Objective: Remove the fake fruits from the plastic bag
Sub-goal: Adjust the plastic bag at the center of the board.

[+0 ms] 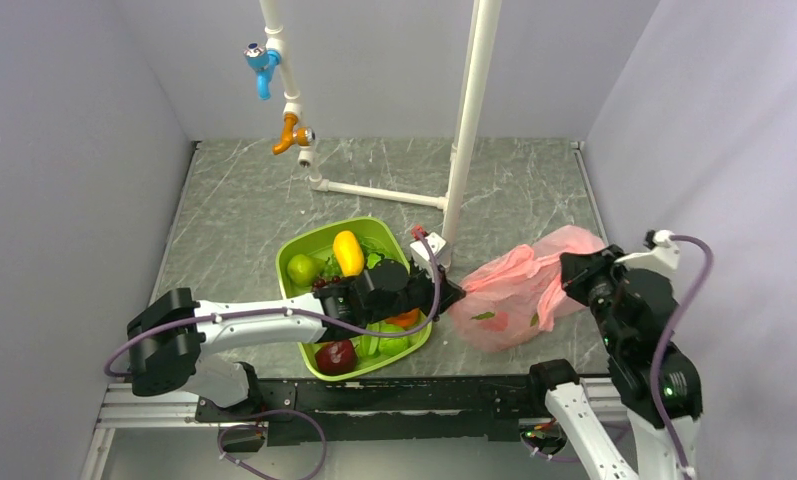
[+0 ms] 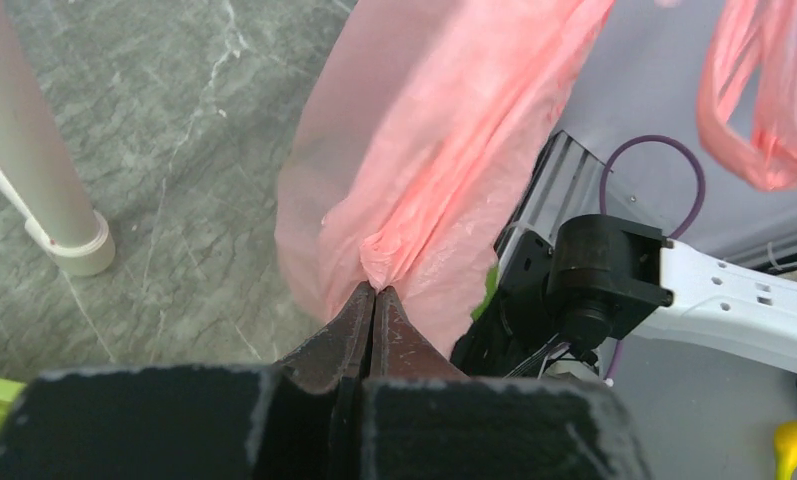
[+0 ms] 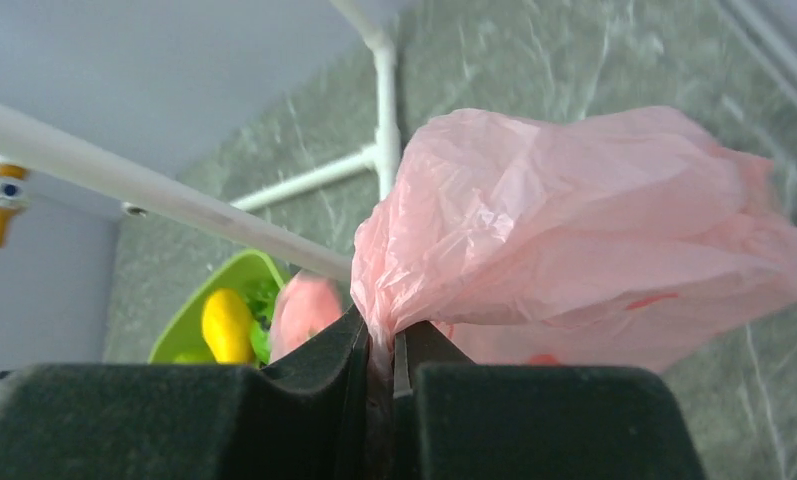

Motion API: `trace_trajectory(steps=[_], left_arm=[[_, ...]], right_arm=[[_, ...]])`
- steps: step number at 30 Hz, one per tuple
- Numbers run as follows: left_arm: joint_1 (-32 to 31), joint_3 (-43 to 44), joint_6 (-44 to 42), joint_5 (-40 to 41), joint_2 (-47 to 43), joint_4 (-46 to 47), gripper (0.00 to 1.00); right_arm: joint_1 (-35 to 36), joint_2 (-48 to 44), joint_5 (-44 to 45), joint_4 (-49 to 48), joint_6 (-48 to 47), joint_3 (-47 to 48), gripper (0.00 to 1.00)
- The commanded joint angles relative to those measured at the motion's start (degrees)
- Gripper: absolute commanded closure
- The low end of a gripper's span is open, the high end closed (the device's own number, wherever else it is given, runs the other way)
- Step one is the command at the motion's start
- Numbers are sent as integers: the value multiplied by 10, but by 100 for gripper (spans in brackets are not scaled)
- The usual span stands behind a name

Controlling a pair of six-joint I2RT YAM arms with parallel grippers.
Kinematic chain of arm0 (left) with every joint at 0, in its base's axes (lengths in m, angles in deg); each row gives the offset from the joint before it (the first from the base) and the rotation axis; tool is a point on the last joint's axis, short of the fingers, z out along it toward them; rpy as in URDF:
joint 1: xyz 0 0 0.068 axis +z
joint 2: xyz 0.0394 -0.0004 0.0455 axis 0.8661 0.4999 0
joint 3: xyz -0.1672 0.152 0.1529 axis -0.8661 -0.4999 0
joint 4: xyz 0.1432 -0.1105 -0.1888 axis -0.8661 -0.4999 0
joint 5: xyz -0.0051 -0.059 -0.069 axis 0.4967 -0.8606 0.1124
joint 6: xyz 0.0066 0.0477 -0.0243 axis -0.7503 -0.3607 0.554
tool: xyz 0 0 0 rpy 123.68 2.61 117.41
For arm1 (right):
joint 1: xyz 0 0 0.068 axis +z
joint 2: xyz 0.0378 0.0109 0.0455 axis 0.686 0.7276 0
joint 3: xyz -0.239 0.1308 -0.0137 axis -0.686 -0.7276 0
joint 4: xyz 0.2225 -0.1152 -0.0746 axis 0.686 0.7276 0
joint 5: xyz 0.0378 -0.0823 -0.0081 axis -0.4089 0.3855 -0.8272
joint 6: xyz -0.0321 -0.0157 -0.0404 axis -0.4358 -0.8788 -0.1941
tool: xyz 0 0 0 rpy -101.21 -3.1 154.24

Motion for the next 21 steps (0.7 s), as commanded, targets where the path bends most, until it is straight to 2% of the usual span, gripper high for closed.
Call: trace_trajectory(steps=[1,4,8,12,15,16,17,21], left_arm=[[1,7,-24,-21,-37,-6,94],[2,32,-44,-16,-44,-39,69],[1,81,-54,-9,-48,-105,44],[2,141,-72,10,-36,-177,32],[1,180,-70,70,-29,-236,22],[1,187,-71,89,-28,-243,12],[1,197,-69,110,-26,-252,8],[1,228,-58,162,-6,-284,6]], right_arm=[[1,-11,24,-36,-80,45,92],[5,-11,-36,-64,-94,26,94],[7,-1,-102,-83,-104,-4,94],[8,7,-123,-75,-101,-20,94],[7,5,-119,-56,-101,-22,94],[7,3,-118,-49,-101,-24,93],[8,0,-118,-43,-98,-24,93],[8,-9,-126,-35,-90,-32,92]])
